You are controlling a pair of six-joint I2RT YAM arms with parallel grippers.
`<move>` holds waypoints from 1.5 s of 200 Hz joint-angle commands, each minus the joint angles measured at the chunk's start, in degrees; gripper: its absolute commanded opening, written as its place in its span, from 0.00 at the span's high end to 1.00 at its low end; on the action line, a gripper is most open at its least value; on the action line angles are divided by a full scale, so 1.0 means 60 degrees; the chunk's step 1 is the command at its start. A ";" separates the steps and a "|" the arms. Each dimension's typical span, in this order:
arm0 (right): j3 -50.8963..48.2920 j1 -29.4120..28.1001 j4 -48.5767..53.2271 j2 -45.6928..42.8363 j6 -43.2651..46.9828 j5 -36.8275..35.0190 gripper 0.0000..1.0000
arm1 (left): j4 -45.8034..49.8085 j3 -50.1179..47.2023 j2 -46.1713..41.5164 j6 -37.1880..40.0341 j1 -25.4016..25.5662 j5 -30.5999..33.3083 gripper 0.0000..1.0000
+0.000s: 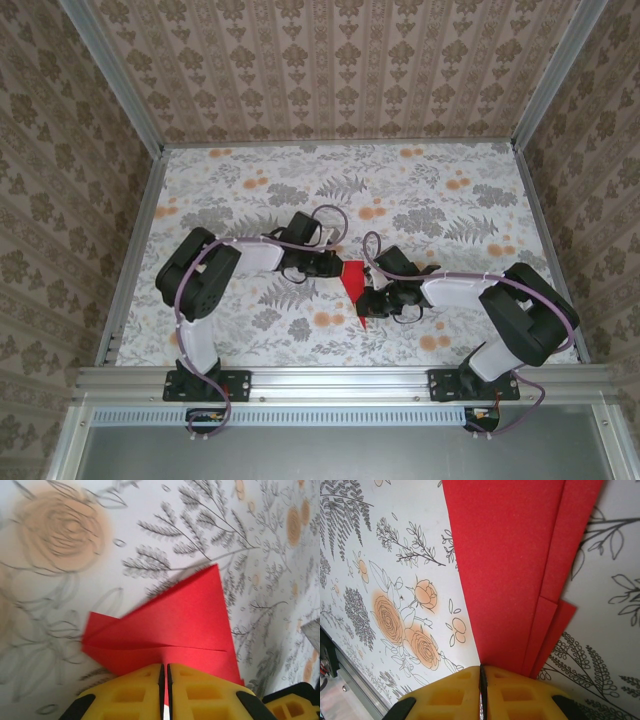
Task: Fold a paper plane with a square sheet of paper (pick it up from the middle)
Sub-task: Fold the wing for the fifth time at the center of the table.
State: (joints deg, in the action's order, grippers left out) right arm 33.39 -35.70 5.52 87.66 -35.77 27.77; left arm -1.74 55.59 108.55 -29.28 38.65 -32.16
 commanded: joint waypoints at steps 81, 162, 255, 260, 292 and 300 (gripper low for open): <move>-0.0577 0.0050 0.1192 -0.0064 -0.0048 -0.0431 0.87 | 0.1652 0.1187 0.0595 0.0821 -0.0925 0.1675 0.87; 0.0147 0.0047 0.0244 -0.0955 -0.0803 -0.0666 0.76 | 0.3126 0.1571 -0.1012 -0.0008 -0.1014 0.2623 0.73; -0.0345 0.1757 0.2060 -0.4921 -0.1275 -0.3716 0.28 | 0.4611 0.1267 -0.2552 -0.2920 0.0961 0.3932 0.40; -0.0422 0.1889 0.2121 -0.5007 -0.1279 -0.3727 0.27 | 0.4604 0.1300 -0.2516 -0.3059 0.1109 0.3897 0.39; -0.0717 0.2409 0.2292 -0.5075 -0.1340 -0.3741 0.25 | 0.4839 0.1824 -0.1945 -0.4095 0.1834 0.3712 0.38; -0.0785 0.2449 0.2253 -0.5048 -0.1357 -0.3746 0.25 | 0.5009 0.2084 -0.1710 -0.4212 0.2037 0.3779 0.38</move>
State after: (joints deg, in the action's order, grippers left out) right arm 30.11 -21.96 15.97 57.47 -42.70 7.35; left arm 24.86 64.20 95.00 -48.31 48.21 -9.78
